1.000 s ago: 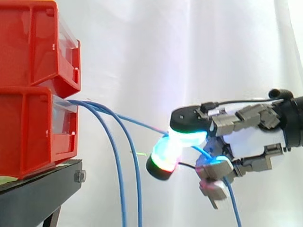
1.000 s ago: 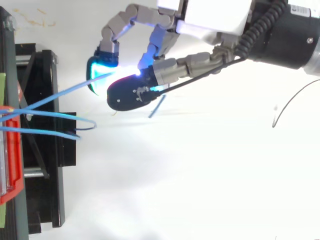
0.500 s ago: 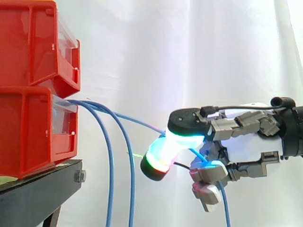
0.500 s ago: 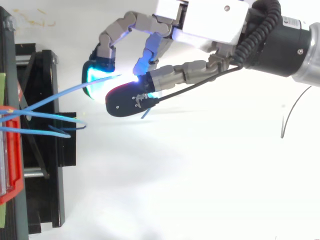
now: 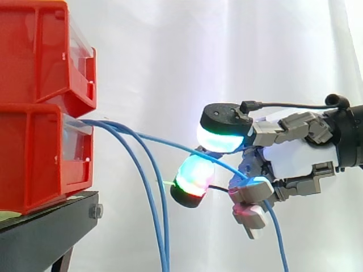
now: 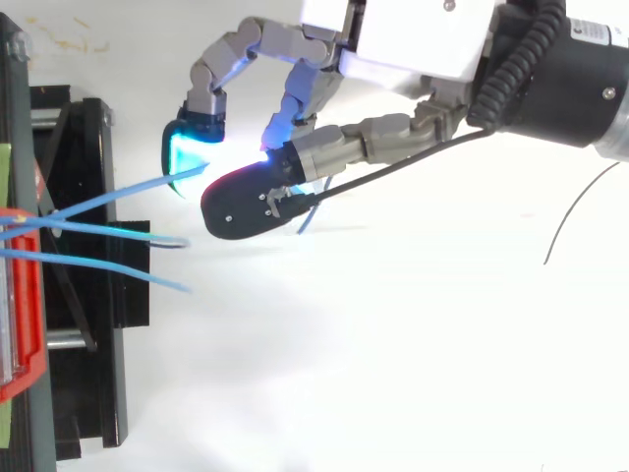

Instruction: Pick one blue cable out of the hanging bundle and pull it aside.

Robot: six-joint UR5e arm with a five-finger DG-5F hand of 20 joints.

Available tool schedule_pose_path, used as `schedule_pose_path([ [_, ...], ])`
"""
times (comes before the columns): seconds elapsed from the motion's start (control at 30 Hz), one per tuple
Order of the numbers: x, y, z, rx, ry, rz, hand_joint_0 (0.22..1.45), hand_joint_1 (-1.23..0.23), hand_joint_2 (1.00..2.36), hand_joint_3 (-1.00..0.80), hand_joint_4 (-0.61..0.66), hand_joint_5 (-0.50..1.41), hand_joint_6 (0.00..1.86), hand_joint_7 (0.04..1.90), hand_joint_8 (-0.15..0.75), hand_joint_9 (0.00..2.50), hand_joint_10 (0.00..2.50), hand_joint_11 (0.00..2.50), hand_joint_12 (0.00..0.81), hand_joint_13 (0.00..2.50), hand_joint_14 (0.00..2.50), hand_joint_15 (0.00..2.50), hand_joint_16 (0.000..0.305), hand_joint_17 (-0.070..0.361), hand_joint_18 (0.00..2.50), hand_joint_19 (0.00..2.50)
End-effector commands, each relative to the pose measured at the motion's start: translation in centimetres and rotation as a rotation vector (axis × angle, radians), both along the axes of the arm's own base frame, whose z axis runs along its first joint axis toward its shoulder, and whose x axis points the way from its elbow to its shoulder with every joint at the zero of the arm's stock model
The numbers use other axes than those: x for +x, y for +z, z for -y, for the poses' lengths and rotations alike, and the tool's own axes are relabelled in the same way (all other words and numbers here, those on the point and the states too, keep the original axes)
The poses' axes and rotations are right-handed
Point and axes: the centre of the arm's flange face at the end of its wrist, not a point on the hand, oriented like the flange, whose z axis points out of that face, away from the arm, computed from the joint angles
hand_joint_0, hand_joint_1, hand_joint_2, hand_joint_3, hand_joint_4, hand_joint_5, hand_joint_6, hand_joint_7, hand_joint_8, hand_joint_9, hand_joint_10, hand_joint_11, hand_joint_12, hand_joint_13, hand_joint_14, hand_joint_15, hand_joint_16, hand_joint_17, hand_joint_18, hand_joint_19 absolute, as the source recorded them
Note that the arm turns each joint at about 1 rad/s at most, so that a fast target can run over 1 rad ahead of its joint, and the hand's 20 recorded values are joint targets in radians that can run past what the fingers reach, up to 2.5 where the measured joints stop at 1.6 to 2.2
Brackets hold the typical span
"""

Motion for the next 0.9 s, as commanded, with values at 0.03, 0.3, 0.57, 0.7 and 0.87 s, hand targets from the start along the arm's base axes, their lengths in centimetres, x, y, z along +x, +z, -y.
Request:
schedule_pose_path([
  [0.03,0.0,0.0,-0.1,0.002,0.000,-0.006,0.52,-0.52,1.00,-0.50,-0.03,-0.17,0.90,0.81,0.257,1.30,0.01,1.47,0.337,1.11,0.02,1.08,0.048,0.107,0.84,0.91],
  [0.3,0.0,0.1,-0.3,0.005,0.003,-0.003,0.57,-0.66,1.02,-0.20,-0.06,-0.16,0.94,0.83,0.248,1.32,0.01,1.49,0.331,1.12,0.02,1.09,0.045,0.101,0.86,0.90],
  [0.57,0.3,0.8,-0.6,0.007,0.007,0.002,0.58,-0.72,1.02,-0.07,-0.06,-0.15,0.95,0.87,0.252,1.35,0.01,1.50,0.338,1.13,0.03,1.07,0.045,0.102,0.89,0.89],
  [0.7,0.2,0.8,-0.8,0.016,0.010,-0.005,0.58,-0.74,1.02,-0.02,-0.10,-0.13,0.94,0.92,0.256,1.36,0.01,1.41,0.358,1.09,0.03,0.99,0.047,0.105,0.90,0.83],
  [0.87,0.0,1.4,-1.0,0.033,0.010,-0.004,0.58,-0.77,1.02,0.03,-0.15,-0.11,0.93,0.98,0.257,1.24,0.02,0.91,0.357,0.93,0.02,0.68,0.047,0.105,0.85,0.76],
])
